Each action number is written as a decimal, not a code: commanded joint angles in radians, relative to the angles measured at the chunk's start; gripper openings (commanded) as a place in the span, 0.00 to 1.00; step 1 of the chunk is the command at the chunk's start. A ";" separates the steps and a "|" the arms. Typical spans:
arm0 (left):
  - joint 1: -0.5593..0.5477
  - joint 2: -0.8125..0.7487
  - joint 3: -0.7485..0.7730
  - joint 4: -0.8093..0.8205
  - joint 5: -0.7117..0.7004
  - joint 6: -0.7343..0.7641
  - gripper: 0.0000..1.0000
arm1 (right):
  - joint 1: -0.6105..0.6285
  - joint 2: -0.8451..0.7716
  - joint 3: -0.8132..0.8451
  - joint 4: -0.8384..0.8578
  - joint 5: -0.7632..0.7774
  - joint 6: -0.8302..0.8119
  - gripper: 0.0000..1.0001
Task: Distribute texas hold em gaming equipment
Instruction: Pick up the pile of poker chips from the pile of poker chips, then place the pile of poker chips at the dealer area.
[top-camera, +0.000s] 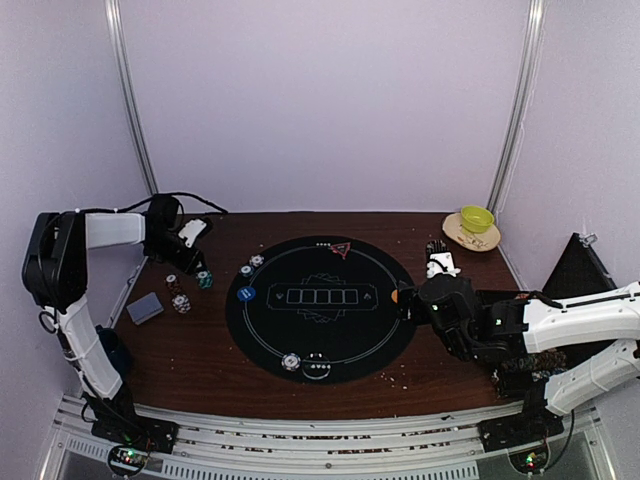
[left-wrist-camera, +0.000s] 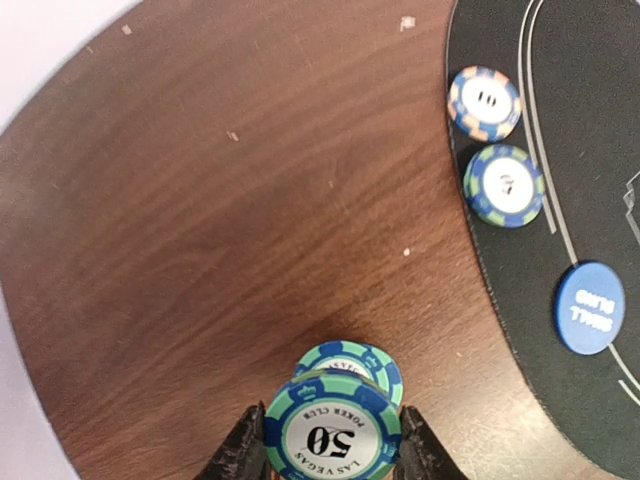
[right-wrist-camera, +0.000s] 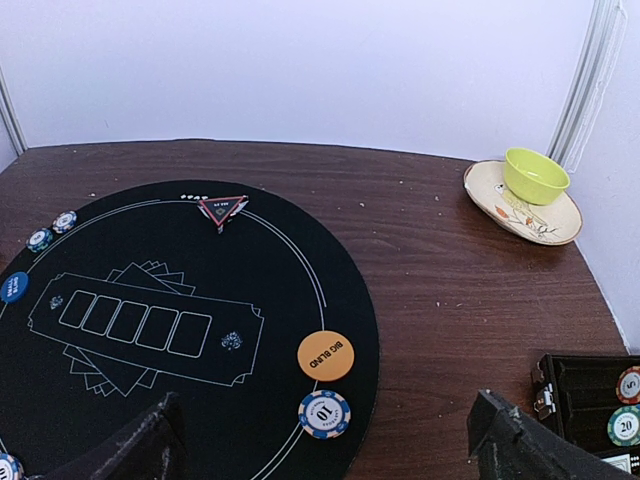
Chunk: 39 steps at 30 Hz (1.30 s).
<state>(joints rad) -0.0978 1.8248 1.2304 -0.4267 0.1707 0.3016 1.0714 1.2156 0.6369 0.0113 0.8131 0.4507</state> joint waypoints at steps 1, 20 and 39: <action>-0.003 -0.066 -0.014 0.024 0.019 0.030 0.30 | 0.008 -0.006 0.024 -0.011 0.034 -0.004 1.00; -0.372 -0.326 -0.338 0.071 0.191 0.264 0.31 | 0.009 0.005 0.027 -0.010 0.039 -0.007 1.00; -0.599 -0.305 -0.432 0.132 0.252 0.318 0.30 | 0.011 0.005 0.026 -0.010 0.041 -0.009 1.00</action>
<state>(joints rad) -0.6659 1.5013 0.8158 -0.3393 0.3954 0.5926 1.0760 1.2182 0.6373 0.0113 0.8295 0.4480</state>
